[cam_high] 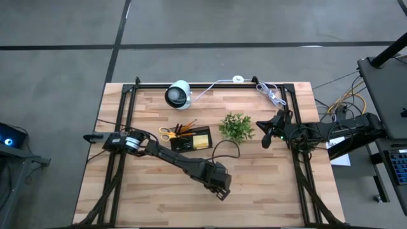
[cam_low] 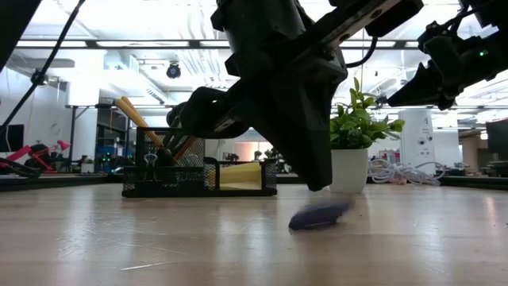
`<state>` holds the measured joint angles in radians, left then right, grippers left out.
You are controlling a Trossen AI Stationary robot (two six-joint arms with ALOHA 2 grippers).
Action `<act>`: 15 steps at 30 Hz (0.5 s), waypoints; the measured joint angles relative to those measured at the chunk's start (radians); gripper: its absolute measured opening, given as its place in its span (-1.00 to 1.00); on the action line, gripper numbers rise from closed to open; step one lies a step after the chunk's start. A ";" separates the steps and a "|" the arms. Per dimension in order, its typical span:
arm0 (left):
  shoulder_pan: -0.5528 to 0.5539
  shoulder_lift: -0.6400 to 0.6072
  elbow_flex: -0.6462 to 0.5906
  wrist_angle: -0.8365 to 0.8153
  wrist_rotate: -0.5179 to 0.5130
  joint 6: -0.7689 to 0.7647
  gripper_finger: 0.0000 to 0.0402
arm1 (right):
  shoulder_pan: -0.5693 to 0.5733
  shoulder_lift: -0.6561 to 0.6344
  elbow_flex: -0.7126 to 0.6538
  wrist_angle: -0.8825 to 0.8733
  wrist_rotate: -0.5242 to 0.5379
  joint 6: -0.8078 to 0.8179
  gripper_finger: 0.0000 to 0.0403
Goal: Pick and place office supplies into organizer
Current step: Put the blue eraser in the black desk organizer
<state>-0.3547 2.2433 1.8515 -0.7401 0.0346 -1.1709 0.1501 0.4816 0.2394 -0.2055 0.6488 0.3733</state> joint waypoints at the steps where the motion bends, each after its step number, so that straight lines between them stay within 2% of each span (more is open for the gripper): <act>1: 0.000 0.000 0.000 0.003 0.001 0.000 -1.00 | 0.000 0.000 0.000 0.000 0.000 -0.001 -0.94; 15: 0.000 0.000 -0.001 0.042 0.024 0.000 -1.00 | -0.001 0.000 0.000 0.000 -0.001 -0.037 -0.94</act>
<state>-0.3550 2.2433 1.8507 -0.6979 0.0589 -1.1712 0.1493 0.4812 0.2394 -0.2054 0.6477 0.3366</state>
